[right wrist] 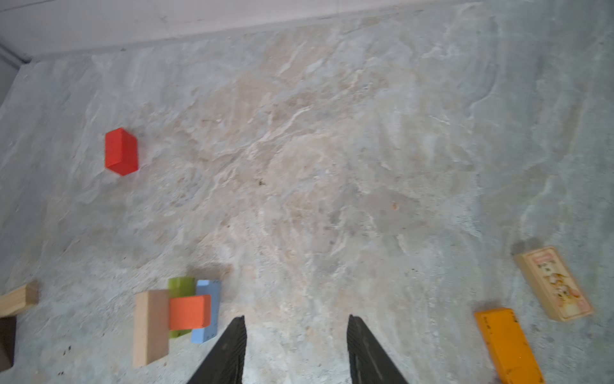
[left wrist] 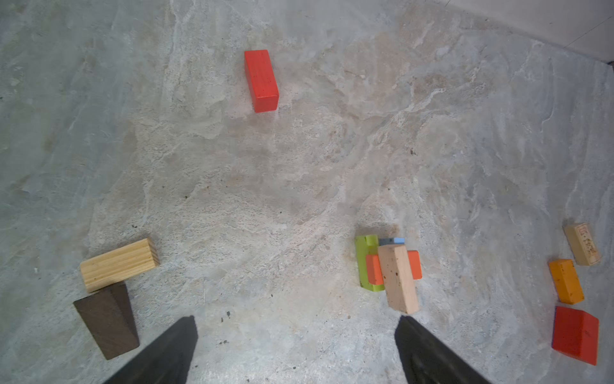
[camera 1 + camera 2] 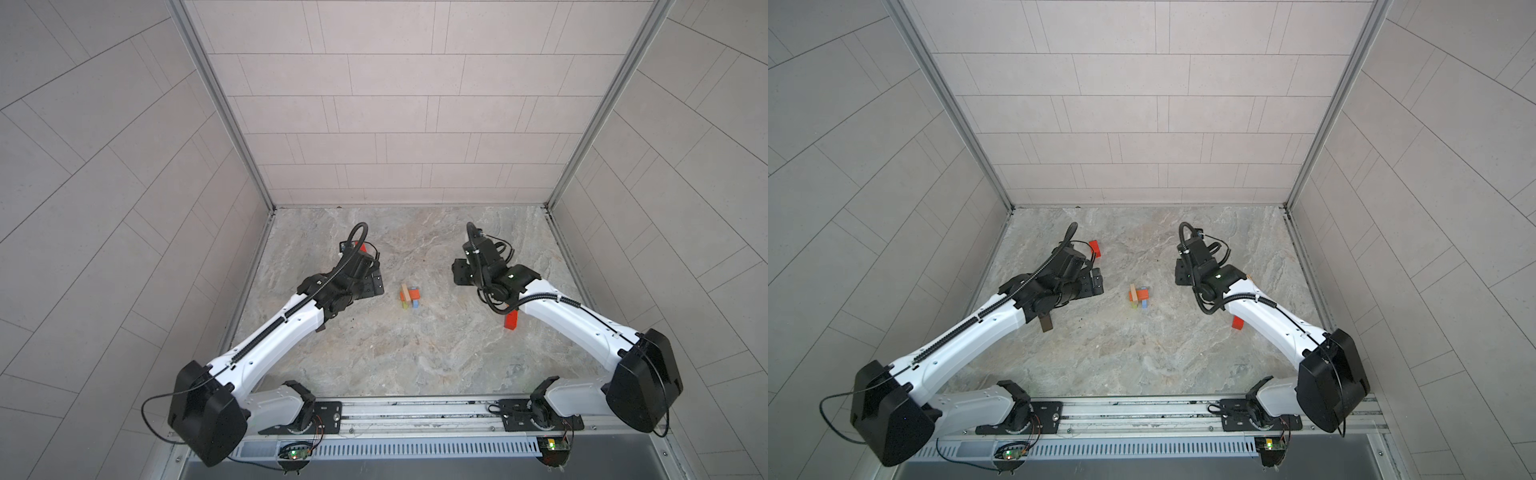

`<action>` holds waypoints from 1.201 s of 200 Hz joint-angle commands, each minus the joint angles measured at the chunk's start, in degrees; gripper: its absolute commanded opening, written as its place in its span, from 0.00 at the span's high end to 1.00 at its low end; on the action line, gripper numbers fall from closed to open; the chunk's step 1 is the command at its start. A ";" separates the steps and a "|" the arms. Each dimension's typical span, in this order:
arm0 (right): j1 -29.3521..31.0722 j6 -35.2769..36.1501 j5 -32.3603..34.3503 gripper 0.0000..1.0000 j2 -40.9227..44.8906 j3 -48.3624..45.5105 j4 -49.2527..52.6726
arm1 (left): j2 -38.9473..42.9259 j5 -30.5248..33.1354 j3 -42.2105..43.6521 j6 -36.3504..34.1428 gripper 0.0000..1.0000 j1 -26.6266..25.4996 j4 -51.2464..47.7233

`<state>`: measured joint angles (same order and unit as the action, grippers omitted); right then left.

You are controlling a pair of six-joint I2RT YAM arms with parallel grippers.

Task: Build the wood block tower
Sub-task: 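Open the right gripper and raise both grippers away from the stack, then lower the right gripper onto the small printed wood block and close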

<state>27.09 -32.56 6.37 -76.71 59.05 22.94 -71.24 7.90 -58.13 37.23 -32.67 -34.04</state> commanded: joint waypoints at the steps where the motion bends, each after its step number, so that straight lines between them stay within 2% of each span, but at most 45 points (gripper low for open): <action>1: -7.57 1.45 -4.05 0.48 1.43 -1.78 0.88 | -2.73 -1.73 -2.91 -1.35 0.00 -0.65 -2.48; 20: -15.46 1.06 -6.64 0.43 0.60 -3.40 -0.09 | -5.17 -1.99 -5.19 -1.64 0.00 -1.17 -3.84; 54: -27.62 -0.51 -11.20 0.28 -3.22 -5.42 -2.64 | -8.01 -3.68 -6.29 -1.42 0.00 -2.92 -3.53; 89: -36.51 -1.37 -18.28 0.23 -8.84 -4.14 -4.26 | -7.86 -3.10 -5.42 -1.37 0.00 -3.83 -2.38; 163: -39.88 0.28 -19.89 0.22 -19.16 -0.90 -6.02 | -4.81 -2.55 -4.80 -1.64 0.00 -3.85 -1.99; 240: -41.86 -0.22 -24.42 0.24 -23.04 -2.56 -10.31 | -3.48 -2.37 -4.27 -1.76 0.00 -3.85 -1.95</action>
<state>-14.52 -32.80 -15.84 -99.66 57.52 14.63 -76.58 4.56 -62.72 36.10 -36.40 -35.83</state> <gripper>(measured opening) 0.767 0.998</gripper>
